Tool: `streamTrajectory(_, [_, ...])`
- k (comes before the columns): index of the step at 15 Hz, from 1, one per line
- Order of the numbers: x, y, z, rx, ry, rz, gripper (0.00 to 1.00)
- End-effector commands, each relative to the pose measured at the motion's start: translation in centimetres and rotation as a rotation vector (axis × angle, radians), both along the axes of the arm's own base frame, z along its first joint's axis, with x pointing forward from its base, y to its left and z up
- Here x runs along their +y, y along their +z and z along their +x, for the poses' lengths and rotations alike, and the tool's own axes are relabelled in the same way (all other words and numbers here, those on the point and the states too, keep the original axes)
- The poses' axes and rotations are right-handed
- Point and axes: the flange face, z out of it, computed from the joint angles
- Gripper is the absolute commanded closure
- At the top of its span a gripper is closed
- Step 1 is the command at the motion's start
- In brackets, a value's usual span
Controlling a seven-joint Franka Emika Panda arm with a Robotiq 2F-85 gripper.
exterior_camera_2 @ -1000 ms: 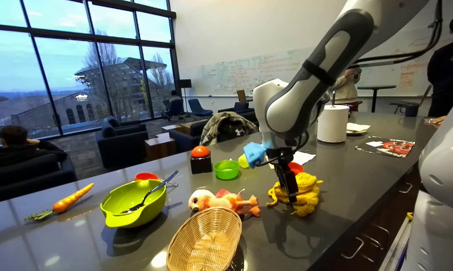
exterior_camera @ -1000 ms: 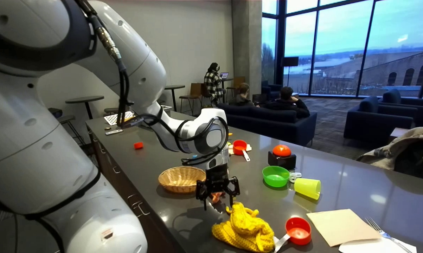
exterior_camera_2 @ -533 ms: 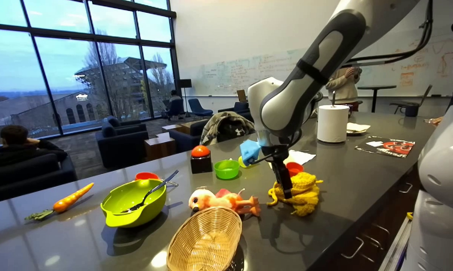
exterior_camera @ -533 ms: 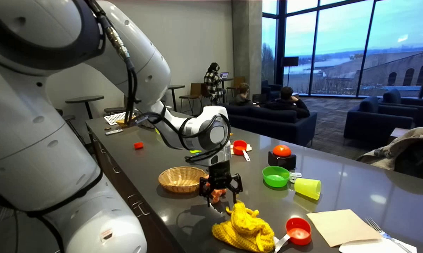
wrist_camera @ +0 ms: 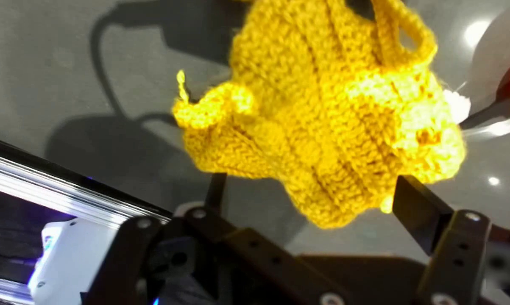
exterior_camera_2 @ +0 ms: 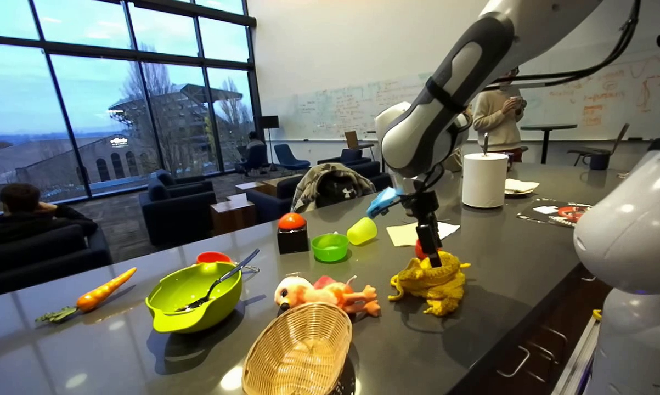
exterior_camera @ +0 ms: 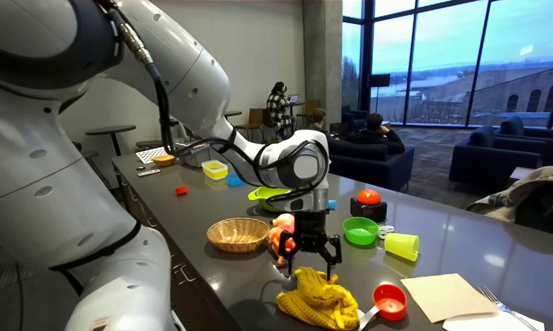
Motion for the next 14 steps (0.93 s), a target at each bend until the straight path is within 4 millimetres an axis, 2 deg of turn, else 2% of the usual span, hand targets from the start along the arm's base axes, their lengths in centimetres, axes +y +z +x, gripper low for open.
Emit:
streamTrajectory(1, [-1.4,-0.9,-1.3,-0.02,-0.131,0.035,0.0])
streamTrajectory(5, [0.0,-2.0,-1.4,-0.062,-0.19,0.087,0.0])
streamTrajectory(9, [2.1,-3.0,-0.7,-0.127,-0.174,0.132,0.0])
streamTrajectory(14, [2.7,-4.4,-0.7,-0.184,-0.136,0.121,0.0])
